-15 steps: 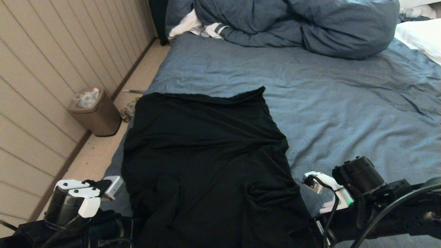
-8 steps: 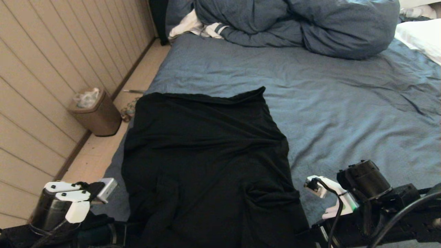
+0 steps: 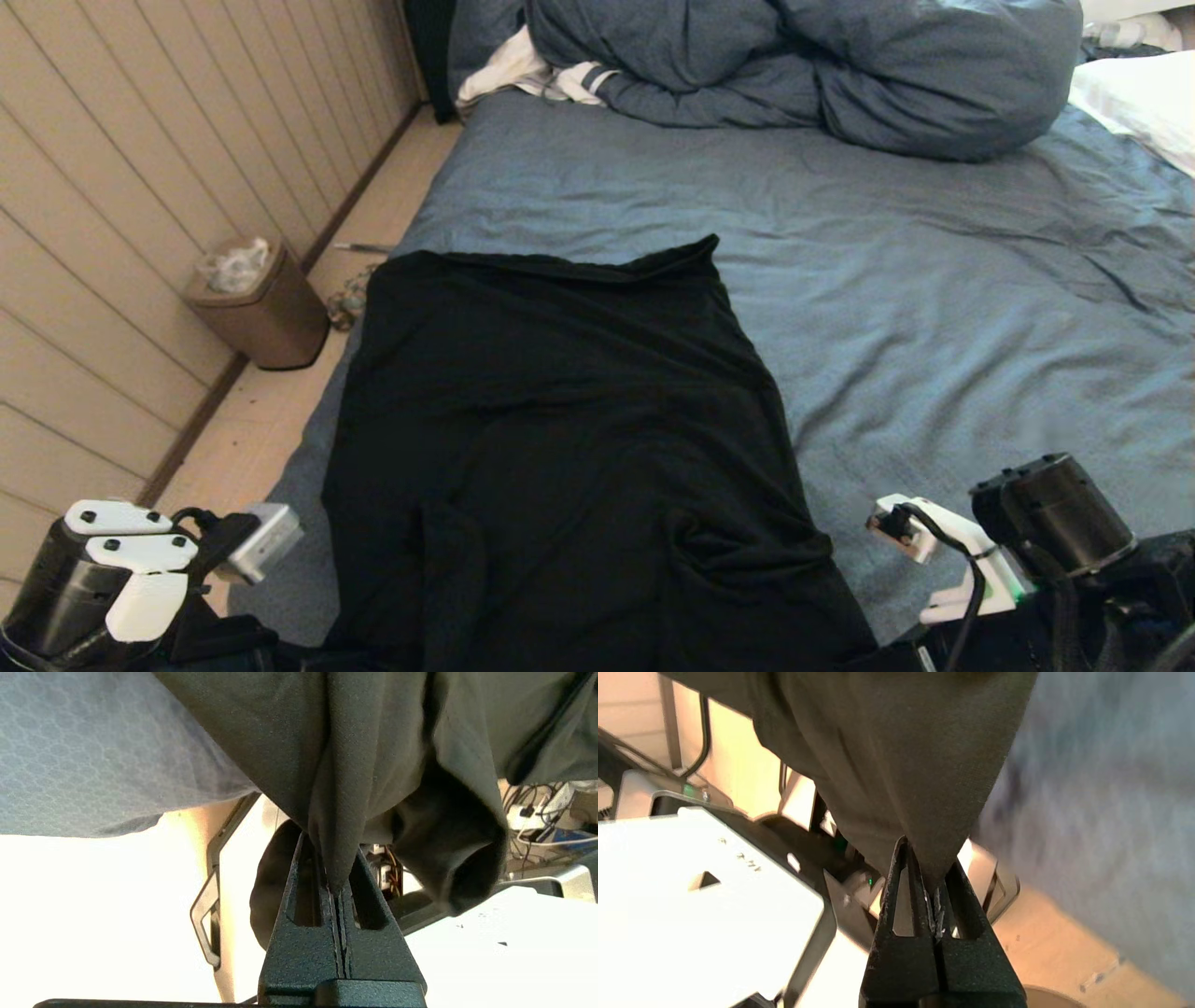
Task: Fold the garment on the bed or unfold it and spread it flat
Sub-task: Fold the black T-shirt
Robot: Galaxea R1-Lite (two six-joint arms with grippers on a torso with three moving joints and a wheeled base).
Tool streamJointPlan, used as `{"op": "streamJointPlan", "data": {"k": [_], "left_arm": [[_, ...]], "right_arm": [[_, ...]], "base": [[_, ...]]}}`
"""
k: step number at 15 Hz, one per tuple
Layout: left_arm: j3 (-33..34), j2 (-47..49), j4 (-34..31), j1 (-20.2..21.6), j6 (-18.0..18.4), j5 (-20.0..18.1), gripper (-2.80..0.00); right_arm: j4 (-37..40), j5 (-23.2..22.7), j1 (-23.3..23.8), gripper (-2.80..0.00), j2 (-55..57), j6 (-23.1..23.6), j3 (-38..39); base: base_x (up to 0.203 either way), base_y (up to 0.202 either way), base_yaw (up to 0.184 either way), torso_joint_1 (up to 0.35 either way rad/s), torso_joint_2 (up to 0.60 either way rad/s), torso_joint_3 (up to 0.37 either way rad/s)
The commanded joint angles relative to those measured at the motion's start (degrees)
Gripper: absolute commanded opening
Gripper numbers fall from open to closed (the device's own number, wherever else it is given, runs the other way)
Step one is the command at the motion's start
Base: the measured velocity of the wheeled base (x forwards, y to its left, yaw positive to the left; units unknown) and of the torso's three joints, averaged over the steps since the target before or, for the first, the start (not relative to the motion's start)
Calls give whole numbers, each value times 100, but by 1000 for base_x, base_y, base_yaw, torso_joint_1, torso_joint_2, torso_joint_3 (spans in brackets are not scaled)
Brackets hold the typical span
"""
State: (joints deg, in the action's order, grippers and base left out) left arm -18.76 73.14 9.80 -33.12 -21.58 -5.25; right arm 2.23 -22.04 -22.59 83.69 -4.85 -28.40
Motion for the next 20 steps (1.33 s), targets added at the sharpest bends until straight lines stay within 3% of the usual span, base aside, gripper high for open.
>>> {"op": "streamJointPlan", "data": {"k": [1, 4, 9, 16, 20], "left_arm": [[71, -119, -109, -112, 13, 13, -280], [147, -331, -543, -423, 1, -2, -280], [144, -880, -1335, -660, -13, -11, -280], [200, -1325, -1867, -822, -63, -20, -280], [-22, -1543, -2017, -1027, -349, 52, -280]], "right_arm": [[139, -5, 0, -280, -314, 5, 101], [774, -5, -2, -280, -716, 36, 141], [1202, -20, -67, -280, -1375, 34, 444], [1396, -20, -79, -280, -1799, 26, 719], [1670, -7, -38, -280, -2097, 19, 512]], "base": [[0, 0, 0, 0, 0, 0], [0, 0, 0, 0, 0, 0], [0, 0, 0, 0, 0, 0], [0, 0, 0, 0, 0, 0], [0, 0, 0, 0, 0, 0]]}}
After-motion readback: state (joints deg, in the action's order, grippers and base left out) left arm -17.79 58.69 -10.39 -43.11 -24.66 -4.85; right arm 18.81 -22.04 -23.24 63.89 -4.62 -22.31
